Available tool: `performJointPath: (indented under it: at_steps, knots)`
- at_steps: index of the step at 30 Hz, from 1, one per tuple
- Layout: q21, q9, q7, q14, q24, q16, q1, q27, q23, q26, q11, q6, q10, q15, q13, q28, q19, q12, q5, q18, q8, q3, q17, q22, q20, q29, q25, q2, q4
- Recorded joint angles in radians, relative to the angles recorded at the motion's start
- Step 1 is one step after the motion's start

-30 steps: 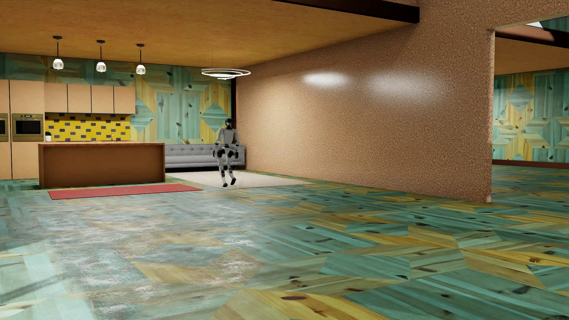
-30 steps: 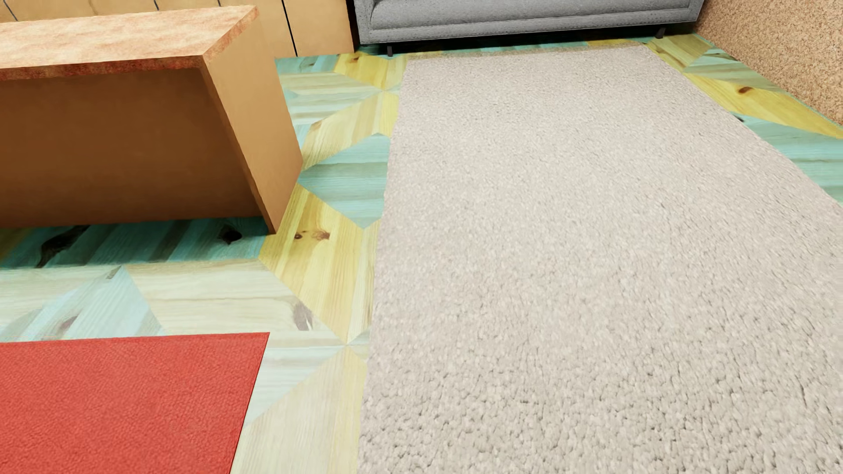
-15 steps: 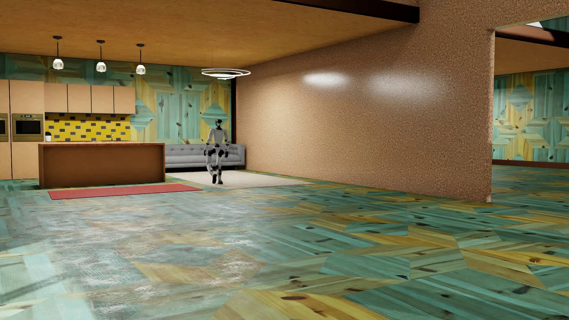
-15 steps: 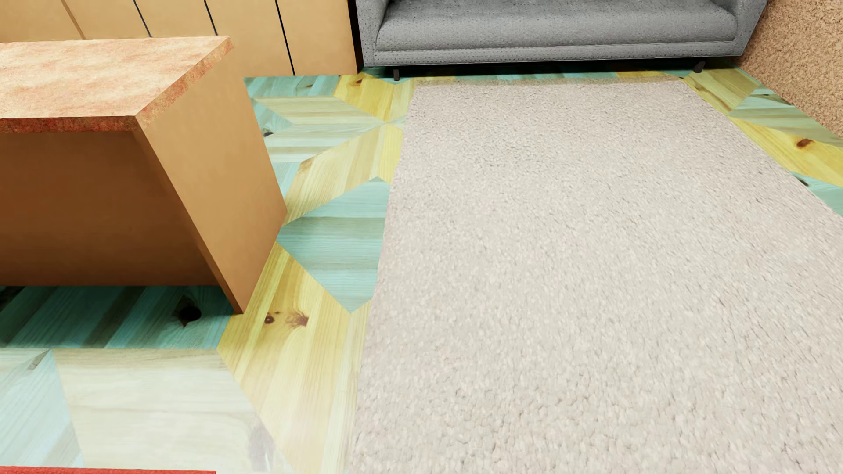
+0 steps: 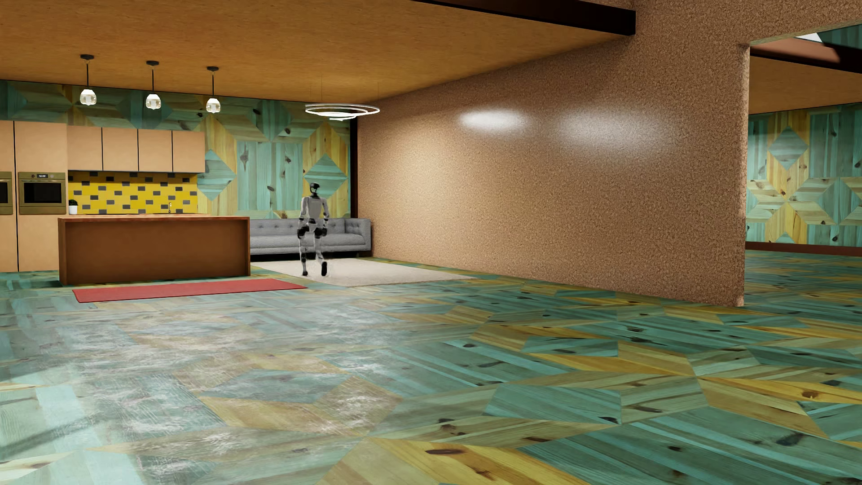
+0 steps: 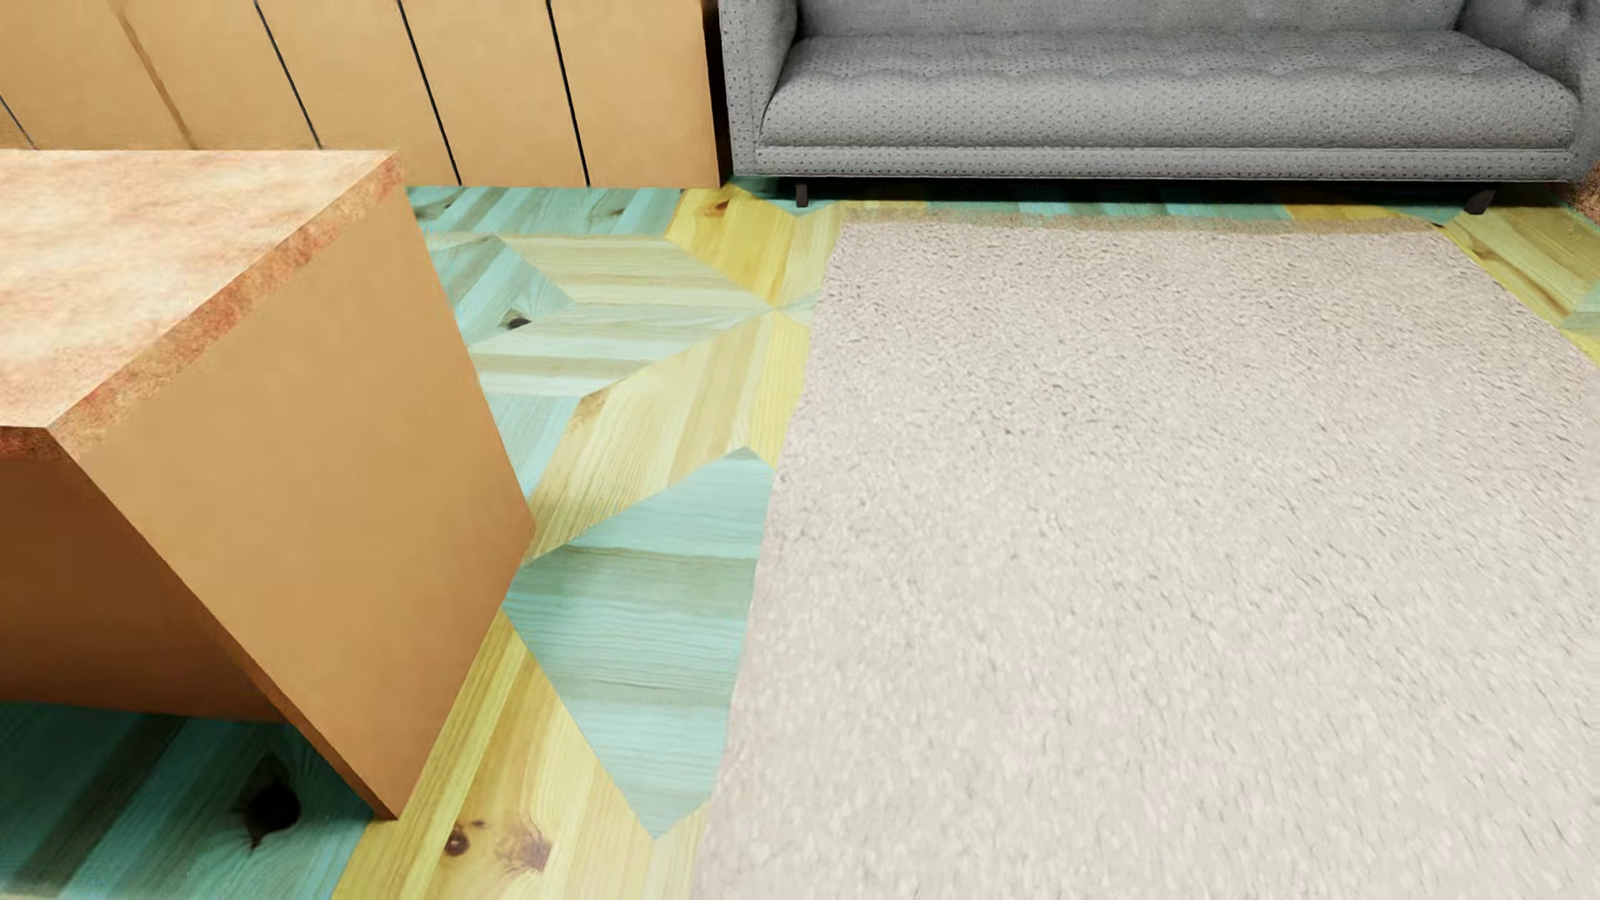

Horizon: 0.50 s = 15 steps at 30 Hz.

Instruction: Go forward

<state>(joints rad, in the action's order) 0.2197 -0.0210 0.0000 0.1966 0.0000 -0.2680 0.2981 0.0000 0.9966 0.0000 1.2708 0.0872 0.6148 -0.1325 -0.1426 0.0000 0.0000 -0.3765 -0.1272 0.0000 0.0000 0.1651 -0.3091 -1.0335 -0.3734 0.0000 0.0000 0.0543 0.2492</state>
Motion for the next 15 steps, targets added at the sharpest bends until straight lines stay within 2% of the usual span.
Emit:
performJointPath:
  at_steps: [1, 2, 4, 6, 8, 9, 11, 12, 13, 14, 15]
  knots:
    - [0.021, -0.012, 0.000, -0.061, 0.000, -0.009, -0.083, 0.000, 0.033, 0.000, 0.072, -0.008, -0.024, 0.176, 0.001, 0.000, 0.000, 0.040, 0.006, 0.000, 0.000, -0.042, 0.012, 0.008, -0.002, 0.000, 0.000, 0.083, -0.001]
    - [0.029, -0.016, 0.000, -0.131, 0.000, -0.017, -0.164, 0.000, 0.050, 0.000, 0.088, -0.019, -0.061, 0.244, -0.006, 0.000, 0.000, 0.067, 0.012, 0.000, 0.000, -0.099, 0.022, 0.036, 0.009, 0.000, 0.000, 0.165, -0.011]
    - [0.051, -0.025, 0.000, -0.261, 0.000, -0.050, -0.314, 0.000, 0.033, 0.000, -0.053, -0.046, -0.133, 0.230, -0.043, 0.000, 0.000, 0.134, 0.011, 0.000, 0.000, -0.236, 0.028, 0.085, 0.023, 0.000, 0.000, 0.284, -0.057]
    - [0.080, -0.028, 0.000, -0.371, 0.000, -0.087, -0.435, 0.000, 0.008, 0.000, -0.351, -0.056, -0.182, 0.166, -0.084, 0.000, 0.000, 0.210, -0.001, 0.000, 0.000, -0.323, 0.028, 0.134, 0.033, 0.000, 0.000, 0.356, -0.089]
    - [0.074, -0.003, 0.000, -0.480, 0.000, -0.115, -0.510, 0.000, -0.005, 0.000, -0.729, -0.058, -0.195, 0.089, -0.128, 0.000, 0.000, 0.273, 0.004, 0.000, 0.000, -0.368, 0.030, 0.204, 0.077, 0.000, 0.000, 0.385, -0.105]
    - [0.090, 0.010, 0.000, -0.500, 0.000, -0.124, -0.532, 0.000, 0.022, 0.000, -0.839, -0.056, -0.186, 0.071, -0.135, 0.000, 0.000, 0.297, -0.004, 0.000, 0.000, -0.393, 0.034, 0.236, 0.103, 0.000, 0.000, 0.379, -0.120]
    - [0.119, 0.007, 0.000, -0.426, 0.000, -0.129, -0.582, 0.000, 0.087, 0.000, -0.728, -0.064, -0.185, 0.054, -0.153, 0.000, 0.000, 0.332, 0.008, 0.000, 0.000, -0.430, 0.042, 0.279, 0.152, 0.000, 0.000, 0.423, -0.157]
    - [0.145, 0.016, 0.000, -0.307, 0.000, -0.119, -0.587, 0.000, 0.125, 0.000, -0.678, -0.073, -0.146, -0.009, -0.161, 0.000, 0.000, 0.331, 0.029, 0.000, 0.000, -0.429, 0.046, 0.282, 0.166, 0.000, 0.000, 0.448, -0.162]
    - [0.169, 0.017, 0.000, -0.135, 0.000, -0.100, -0.580, 0.000, 0.159, 0.000, -0.610, -0.095, -0.059, -0.002, -0.172, 0.000, 0.000, 0.304, 0.058, 0.000, 0.000, -0.417, 0.045, 0.283, 0.185, 0.000, 0.000, 0.441, -0.175]
    - [0.179, 0.017, 0.000, 0.048, 0.000, -0.088, -0.534, 0.000, 0.182, 0.000, -0.574, -0.101, 0.076, 0.058, -0.176, 0.000, 0.000, 0.280, 0.086, 0.000, 0.000, -0.408, 0.049, 0.265, 0.181, 0.000, 0.000, 0.393, -0.188]
    - [0.175, 0.027, 0.000, 0.159, 0.000, -0.082, -0.425, 0.000, 0.176, 0.000, -0.565, -0.098, 0.244, 0.114, -0.172, 0.000, 0.000, 0.264, 0.100, 0.000, 0.000, -0.410, 0.050, 0.256, 0.153, 0.000, 0.000, 0.363, -0.185]
